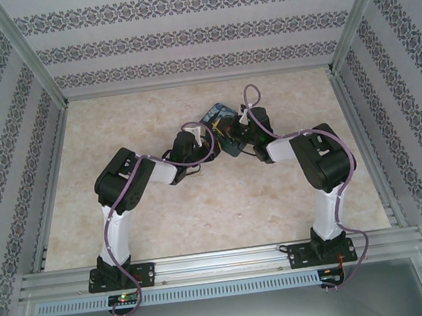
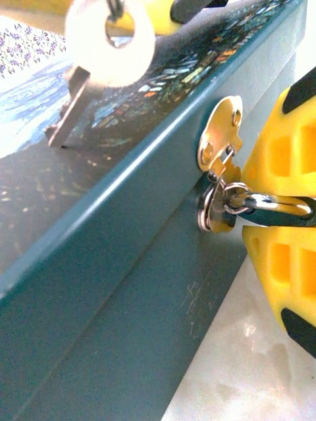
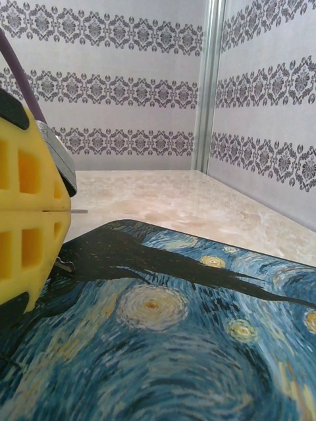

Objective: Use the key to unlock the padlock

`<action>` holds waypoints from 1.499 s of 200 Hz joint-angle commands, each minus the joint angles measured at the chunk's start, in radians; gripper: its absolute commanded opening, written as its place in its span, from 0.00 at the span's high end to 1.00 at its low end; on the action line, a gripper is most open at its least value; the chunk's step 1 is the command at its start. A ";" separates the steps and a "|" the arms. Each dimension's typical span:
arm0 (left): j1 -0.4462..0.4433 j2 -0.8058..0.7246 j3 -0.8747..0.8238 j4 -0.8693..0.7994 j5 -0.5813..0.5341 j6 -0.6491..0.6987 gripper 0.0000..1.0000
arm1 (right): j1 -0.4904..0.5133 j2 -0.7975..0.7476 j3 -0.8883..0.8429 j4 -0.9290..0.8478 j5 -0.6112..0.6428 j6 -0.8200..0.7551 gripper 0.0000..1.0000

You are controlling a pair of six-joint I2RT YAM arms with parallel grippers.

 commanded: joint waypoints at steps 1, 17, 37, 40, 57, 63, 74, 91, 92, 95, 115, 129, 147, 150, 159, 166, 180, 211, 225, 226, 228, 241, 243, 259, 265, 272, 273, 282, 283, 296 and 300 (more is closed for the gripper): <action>-0.004 0.076 -0.031 -0.248 -0.013 -0.009 1.00 | -0.005 0.068 -0.041 -0.120 0.024 -0.028 1.00; -0.003 0.065 -0.031 -0.257 0.010 -0.037 1.00 | -0.008 0.047 -0.039 -0.121 0.021 -0.028 1.00; -0.002 0.042 -0.039 -0.267 0.039 -0.095 1.00 | -0.019 -0.013 -0.044 -0.118 0.017 -0.027 1.00; -0.002 0.040 -0.041 -0.265 0.043 -0.104 1.00 | -0.022 -0.025 -0.046 -0.121 0.016 -0.028 1.00; 0.000 0.020 -0.053 -0.266 0.063 -0.161 1.00 | -0.028 -0.105 -0.053 -0.139 0.004 -0.045 1.00; 0.003 0.014 -0.059 -0.261 0.067 -0.180 1.00 | -0.027 -0.137 -0.061 -0.146 -0.001 -0.053 1.00; 0.010 -0.001 -0.073 -0.251 0.073 -0.216 1.00 | -0.025 -0.189 -0.085 -0.156 -0.009 -0.068 1.00; 0.022 -0.021 -0.104 -0.216 0.085 -0.268 1.00 | -0.023 -0.280 -0.146 -0.158 -0.026 -0.086 1.00; 0.023 -0.022 -0.105 -0.215 0.086 -0.270 1.00 | -0.024 -0.284 -0.149 -0.158 -0.028 -0.087 1.00; 0.025 -0.025 -0.112 -0.211 0.089 -0.277 1.00 | -0.022 -0.294 -0.162 -0.158 -0.030 -0.091 1.00; 0.039 -0.057 -0.137 -0.212 0.097 -0.299 1.00 | -0.019 -0.393 -0.262 -0.153 -0.053 -0.117 1.00; 0.045 -0.086 -0.152 -0.227 0.101 -0.302 1.00 | -0.016 -0.463 -0.337 -0.159 -0.064 -0.136 1.00; 0.048 -0.123 -0.158 -0.266 0.108 -0.297 1.00 | -0.016 -0.551 -0.434 -0.158 -0.064 -0.145 1.00; 0.048 -0.128 -0.158 -0.274 0.109 -0.298 1.00 | -0.016 -0.565 -0.450 -0.159 -0.064 -0.146 1.00; 0.048 -0.147 -0.157 -0.291 0.116 -0.303 1.00 | -0.013 -0.602 -0.491 -0.161 -0.060 -0.148 1.00; 0.048 -0.158 -0.156 -0.294 0.125 -0.312 1.00 | -0.014 -0.631 -0.521 -0.160 -0.064 -0.147 1.00; 0.048 -0.181 -0.153 -0.306 0.147 -0.338 1.00 | -0.010 -0.679 -0.567 -0.160 -0.078 -0.149 1.00; 0.049 -0.211 -0.133 -0.310 0.218 -0.425 1.00 | -0.002 -0.794 -0.668 -0.181 -0.073 -0.139 1.00; 0.048 -0.220 -0.128 -0.286 0.251 -0.480 1.00 | 0.006 -0.828 -0.696 -0.189 -0.059 -0.131 1.00; 0.047 -0.221 -0.128 -0.285 0.252 -0.484 1.00 | 0.006 -0.829 -0.697 -0.189 -0.058 -0.130 1.00; 0.048 -0.222 -0.127 -0.282 0.256 -0.491 1.00 | 0.007 -0.832 -0.700 -0.188 -0.056 -0.129 1.00; 0.048 -0.229 -0.128 -0.251 0.273 -0.548 1.00 | 0.013 -0.841 -0.711 -0.184 -0.057 -0.129 1.00; 0.048 -0.230 -0.128 -0.246 0.274 -0.556 1.00 | 0.014 -0.841 -0.712 -0.181 -0.056 -0.128 1.00; 0.048 -0.236 -0.125 -0.213 0.282 -0.621 1.00 | 0.022 -0.834 -0.711 -0.173 -0.058 -0.133 1.00; 0.048 -0.239 -0.125 -0.197 0.283 -0.645 1.00 | 0.023 -0.826 -0.708 -0.171 -0.062 -0.135 1.00; 0.048 -0.241 -0.125 -0.185 0.283 -0.673 1.00 | 0.023 -0.815 -0.703 -0.165 -0.064 -0.141 1.00; 0.048 -0.242 -0.125 -0.181 0.282 -0.678 1.00 | 0.022 -0.813 -0.702 -0.163 -0.065 -0.141 1.00; 0.048 -0.247 -0.123 -0.159 0.284 -0.706 1.00 | 0.023 -0.794 -0.692 -0.153 -0.073 -0.146 1.00; 0.048 -0.247 -0.123 -0.158 0.285 -0.710 1.00 | 0.023 -0.792 -0.691 -0.151 -0.075 -0.147 1.00; 0.048 -0.258 -0.120 -0.135 0.284 -0.739 1.00 | 0.026 -0.760 -0.673 -0.133 -0.087 -0.152 1.00; 0.048 -0.261 -0.121 -0.126 0.282 -0.748 1.00 | 0.025 -0.749 -0.669 -0.128 -0.089 -0.152 1.00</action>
